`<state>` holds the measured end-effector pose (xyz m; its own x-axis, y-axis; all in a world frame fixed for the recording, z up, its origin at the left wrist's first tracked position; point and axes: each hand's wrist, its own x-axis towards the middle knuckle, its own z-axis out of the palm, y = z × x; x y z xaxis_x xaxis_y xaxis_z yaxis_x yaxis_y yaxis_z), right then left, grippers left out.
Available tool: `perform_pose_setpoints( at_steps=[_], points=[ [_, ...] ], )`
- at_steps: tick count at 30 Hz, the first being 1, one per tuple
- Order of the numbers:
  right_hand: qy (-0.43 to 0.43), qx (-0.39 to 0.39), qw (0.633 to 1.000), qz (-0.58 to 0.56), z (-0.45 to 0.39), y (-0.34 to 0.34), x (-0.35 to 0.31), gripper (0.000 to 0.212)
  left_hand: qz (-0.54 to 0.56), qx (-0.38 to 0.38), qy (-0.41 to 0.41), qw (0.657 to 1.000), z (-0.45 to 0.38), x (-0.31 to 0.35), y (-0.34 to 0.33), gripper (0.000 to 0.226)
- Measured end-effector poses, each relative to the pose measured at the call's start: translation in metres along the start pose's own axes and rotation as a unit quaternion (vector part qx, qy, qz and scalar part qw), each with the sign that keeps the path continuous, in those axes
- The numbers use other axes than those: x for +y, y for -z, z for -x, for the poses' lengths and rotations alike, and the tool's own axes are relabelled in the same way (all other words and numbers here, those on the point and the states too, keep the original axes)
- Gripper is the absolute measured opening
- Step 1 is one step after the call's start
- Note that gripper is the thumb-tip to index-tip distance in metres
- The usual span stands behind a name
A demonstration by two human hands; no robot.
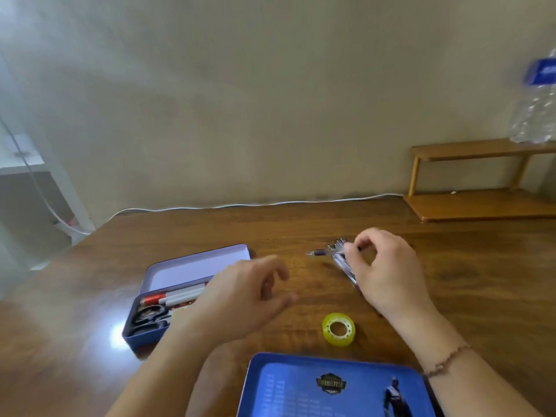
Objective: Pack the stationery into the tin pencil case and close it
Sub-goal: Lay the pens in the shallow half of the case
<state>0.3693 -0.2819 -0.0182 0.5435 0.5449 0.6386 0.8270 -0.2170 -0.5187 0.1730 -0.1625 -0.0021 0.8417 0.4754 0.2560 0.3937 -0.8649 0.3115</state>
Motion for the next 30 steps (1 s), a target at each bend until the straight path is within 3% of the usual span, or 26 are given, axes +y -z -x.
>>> perform_pose_setpoints(
  at_steps=[1, 3, 5, 7, 10, 12, 14, 16, 18, 20, 24, 26, 28, 30],
  points=[
    [0.011, 0.03, 0.995, -0.09, -0.001, 0.006, -0.003, 0.013, 0.015, 0.074, 0.002, 0.997, -0.008, 0.003, -0.005, 0.036],
    [0.028, 0.039, 0.961, -0.271, 0.001, 0.014, -0.017, 0.016, 0.008, 0.141, -0.027, 0.99, -0.016, 0.01, -0.017, 0.048],
    [0.035, 0.009, 0.905, -0.423, 0.008, 0.016, -0.032, 0.018, 0.038, 0.125, -0.098, 0.987, -0.017, 0.013, -0.029, 0.024],
    [0.06, -0.016, 0.878, -0.475, 0.015, 0.015, -0.041, 0.017, 0.141, 0.052, -0.135, 0.979, -0.013, 0.011, -0.033, 0.013],
    [0.088, -0.007, 0.887, -0.453, 0.02, 0.015, -0.042, 0.016, 0.317, -0.048, -0.124, 0.939, -0.005, 0.009, -0.032, 0.021],
    [0.096, 0.014, 0.902, -0.42, 0.02, 0.015, -0.04, 0.019, 0.389, -0.064, -0.134, 0.909, -0.001, 0.009, -0.034, 0.026],
    [0.106, 0.001, 0.905, -0.413, 0.019, 0.016, -0.042, 0.025, 0.395, -0.05, -0.146, 0.906, 0.0, 0.011, -0.039, 0.023],
    [0.139, -0.051, 0.937, -0.318, 0.017, 0.019, -0.043, 0.034, 0.433, -0.019, -0.147, 0.889, -0.002, 0.012, -0.042, 0.019],
    [0.163, -0.123, 0.967, -0.151, 0.015, 0.022, -0.04, 0.039, 0.526, 0.037, -0.128, 0.84, -0.003, 0.01, -0.04, 0.026],
    [0.14, -0.184, 0.97, -0.078, 0.013, 0.027, -0.037, 0.029, 0.578, 0.087, -0.114, 0.803, -0.003, 0.009, -0.036, 0.029],
    [0.046, -0.297, 0.922, -0.244, 0.013, 0.027, -0.039, 0.015, 0.517, 0.151, -0.124, 0.833, 0.002, 0.009, -0.025, 0.029],
    [0.016, -0.334, 0.89, -0.311, 0.008, 0.029, -0.039, 0.011, 0.507, 0.149, -0.117, 0.841, 0.001, 0.007, -0.018, 0.028],
    [0.024, -0.382, 0.864, -0.328, 0.004, 0.032, -0.031, 0.007, 0.448, 0.1, -0.121, 0.88, 0.001, -0.003, -0.008, 0.022],
    [0.062, -0.453, 0.853, -0.252, 0.005, 0.037, -0.017, 0.005, 0.334, 0.008, -0.13, 0.934, 0.004, -0.02, -0.003, 0.027]
  ],
)
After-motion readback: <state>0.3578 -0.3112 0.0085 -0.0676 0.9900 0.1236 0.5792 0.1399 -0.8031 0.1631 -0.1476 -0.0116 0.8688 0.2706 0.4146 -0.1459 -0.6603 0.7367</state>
